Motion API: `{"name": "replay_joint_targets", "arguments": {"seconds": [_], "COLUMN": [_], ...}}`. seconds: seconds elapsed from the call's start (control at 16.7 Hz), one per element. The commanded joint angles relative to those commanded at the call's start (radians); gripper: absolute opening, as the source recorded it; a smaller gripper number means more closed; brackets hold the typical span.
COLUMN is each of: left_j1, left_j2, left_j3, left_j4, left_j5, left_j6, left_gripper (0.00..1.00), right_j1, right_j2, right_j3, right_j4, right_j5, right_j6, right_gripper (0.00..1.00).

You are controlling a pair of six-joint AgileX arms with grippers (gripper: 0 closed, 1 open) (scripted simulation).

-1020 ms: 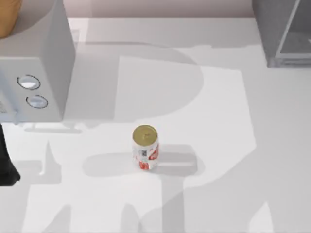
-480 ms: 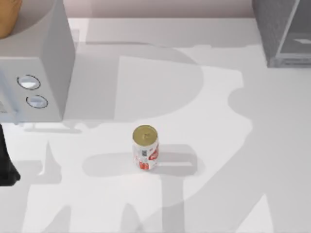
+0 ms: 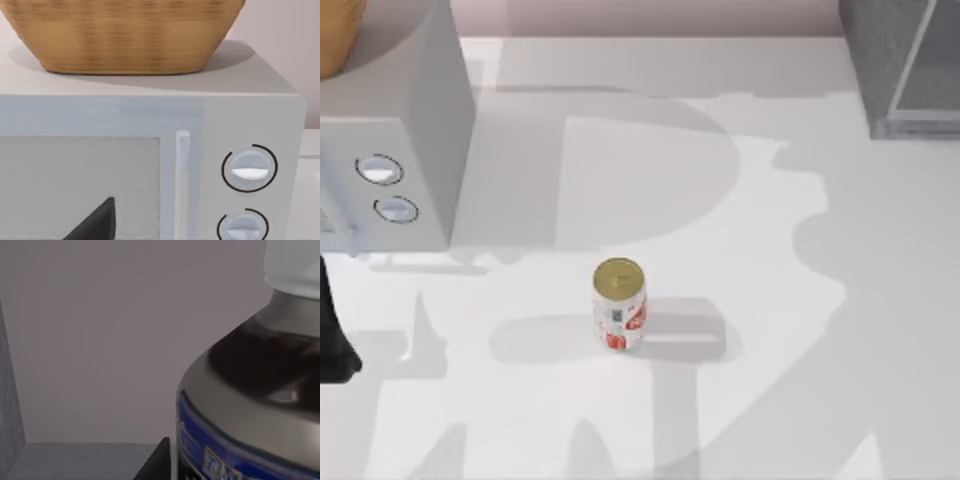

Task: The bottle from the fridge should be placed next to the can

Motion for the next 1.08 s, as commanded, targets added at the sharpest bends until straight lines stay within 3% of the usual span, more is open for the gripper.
{"name": "replay_joint_targets", "arguments": {"seconds": [0.42, 0.84, 1.08], "left_j1": [0.000, 0.000, 0.000], "left_j2": [0.000, 0.000, 0.000], "left_j3": [0.000, 0.000, 0.000], "left_j4": [0.000, 0.000, 0.000], "left_j5": [0.000, 0.000, 0.000], "left_j6": [0.000, 0.000, 0.000], "left_gripper": [1.00, 1.00, 1.00], "right_j1": [-0.061, -0.064, 0.043], "right_j2": [-0.263, -0.300, -0.271], "right_j3": [-0.423, -0.467, -0.491], "right_j4": [0.142, 0.164, 0.224], "right_j5": [-0.061, -0.068, 0.040], "right_j6": [0.001, 0.003, 0.006], "right_gripper": [0.00, 0.00, 0.00]}}
